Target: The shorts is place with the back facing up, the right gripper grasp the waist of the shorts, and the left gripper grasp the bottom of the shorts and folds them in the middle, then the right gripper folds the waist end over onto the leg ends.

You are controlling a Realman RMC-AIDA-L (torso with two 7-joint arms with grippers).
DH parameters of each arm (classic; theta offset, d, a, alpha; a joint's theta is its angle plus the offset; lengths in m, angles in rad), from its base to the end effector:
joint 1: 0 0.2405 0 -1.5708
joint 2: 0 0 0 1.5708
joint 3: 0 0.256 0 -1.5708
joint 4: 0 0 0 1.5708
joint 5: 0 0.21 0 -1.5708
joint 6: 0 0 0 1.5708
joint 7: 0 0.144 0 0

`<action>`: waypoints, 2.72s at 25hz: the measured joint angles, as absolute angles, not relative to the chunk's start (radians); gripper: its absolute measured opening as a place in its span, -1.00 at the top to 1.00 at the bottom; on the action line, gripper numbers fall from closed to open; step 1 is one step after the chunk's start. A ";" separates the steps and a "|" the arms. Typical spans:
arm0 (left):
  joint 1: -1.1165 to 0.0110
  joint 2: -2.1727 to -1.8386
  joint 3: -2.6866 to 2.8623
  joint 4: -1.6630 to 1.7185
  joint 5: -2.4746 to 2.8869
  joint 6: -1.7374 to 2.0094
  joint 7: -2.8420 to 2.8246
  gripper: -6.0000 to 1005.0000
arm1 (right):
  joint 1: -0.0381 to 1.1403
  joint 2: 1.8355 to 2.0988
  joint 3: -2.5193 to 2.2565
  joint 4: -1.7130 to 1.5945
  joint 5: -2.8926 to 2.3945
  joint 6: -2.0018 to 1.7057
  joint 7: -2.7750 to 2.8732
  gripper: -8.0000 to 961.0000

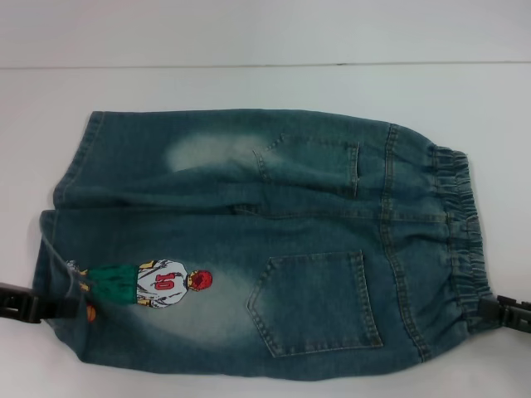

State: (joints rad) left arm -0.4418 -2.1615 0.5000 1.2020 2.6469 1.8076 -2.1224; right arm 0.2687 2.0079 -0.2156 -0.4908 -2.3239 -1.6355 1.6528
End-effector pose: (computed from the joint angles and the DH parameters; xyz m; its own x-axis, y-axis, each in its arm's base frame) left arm -0.3136 0.2765 0.0595 0.4299 0.8897 0.1540 0.8940 -0.3956 -0.2103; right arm 0.3850 0.2140 0.0243 0.2412 -0.7783 -0.5798 -0.9410 -0.3337 0.0565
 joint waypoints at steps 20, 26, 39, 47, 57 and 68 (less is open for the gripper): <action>-0.442 -2.162 0.500 1.205 2.633 1.817 -2.123 0.98 | 0.289 2.010 -0.242 -0.491 -2.320 -1.660 1.660 -0.89; -0.442 -2.163 0.500 1.211 2.633 1.821 -2.123 0.98 | 0.296 2.010 -0.246 -0.491 -2.321 -1.662 1.660 -0.89; -0.442 -2.163 0.500 1.208 2.634 1.821 -2.122 0.98 | 0.295 1.998 -0.298 -0.501 -2.325 -1.691 1.672 -0.89; -0.443 -2.163 0.500 1.206 2.634 1.821 -2.123 0.98 | 0.299 1.991 -0.309 -0.502 -2.326 -1.692 1.677 -0.89; -0.445 -2.163 0.500 1.196 2.634 1.817 -2.122 0.98 | 0.330 1.999 -0.315 -0.497 -2.325 -1.686 1.704 -0.89; -0.448 -2.163 0.502 1.192 2.634 1.813 -2.121 0.97 | 0.327 1.992 -0.336 -0.502 -2.325 -1.675 1.662 -0.34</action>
State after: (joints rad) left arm -0.4482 -2.1630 0.5017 1.1918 2.6338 1.8135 -2.1214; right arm 0.3269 1.9923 -0.3362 -0.5021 -2.3255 -1.6747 1.6625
